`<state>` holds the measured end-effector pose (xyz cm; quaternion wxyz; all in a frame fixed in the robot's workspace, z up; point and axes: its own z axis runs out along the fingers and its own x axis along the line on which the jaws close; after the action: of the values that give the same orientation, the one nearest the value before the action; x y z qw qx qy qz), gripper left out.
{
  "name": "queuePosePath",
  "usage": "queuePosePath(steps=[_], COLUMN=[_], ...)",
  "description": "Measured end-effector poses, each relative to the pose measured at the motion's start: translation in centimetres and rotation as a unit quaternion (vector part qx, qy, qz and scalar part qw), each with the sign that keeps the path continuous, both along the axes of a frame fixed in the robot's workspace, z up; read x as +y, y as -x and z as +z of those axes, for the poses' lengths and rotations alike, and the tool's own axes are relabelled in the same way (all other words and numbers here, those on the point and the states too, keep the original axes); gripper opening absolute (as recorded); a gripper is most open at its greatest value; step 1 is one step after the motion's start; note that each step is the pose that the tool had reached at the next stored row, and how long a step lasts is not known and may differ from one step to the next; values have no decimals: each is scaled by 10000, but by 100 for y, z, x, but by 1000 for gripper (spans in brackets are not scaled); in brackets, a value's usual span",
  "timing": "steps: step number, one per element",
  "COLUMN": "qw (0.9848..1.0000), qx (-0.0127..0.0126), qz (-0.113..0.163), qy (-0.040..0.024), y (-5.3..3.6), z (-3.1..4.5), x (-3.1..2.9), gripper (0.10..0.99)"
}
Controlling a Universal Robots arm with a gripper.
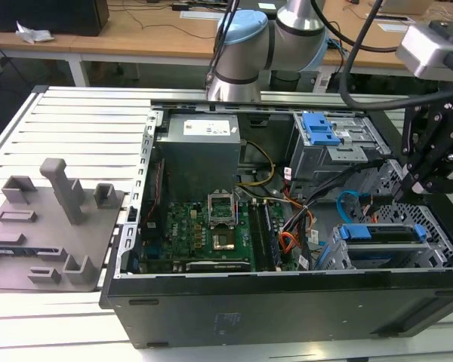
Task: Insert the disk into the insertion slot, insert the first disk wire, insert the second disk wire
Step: 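Insert the disk into the insertion slot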
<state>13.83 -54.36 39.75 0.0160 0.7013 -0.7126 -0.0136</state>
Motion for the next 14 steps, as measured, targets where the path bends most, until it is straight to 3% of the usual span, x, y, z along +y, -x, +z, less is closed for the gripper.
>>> queuePosePath(steps=[6,11,14], qw=[10000,10000,10000], qx=[1,0,1], qz=[0,0,0], qy=[0,0,1], y=[-5,-8,-8], z=[-177,-269,-275], x=[0,0,0], gripper=[106,106,106])
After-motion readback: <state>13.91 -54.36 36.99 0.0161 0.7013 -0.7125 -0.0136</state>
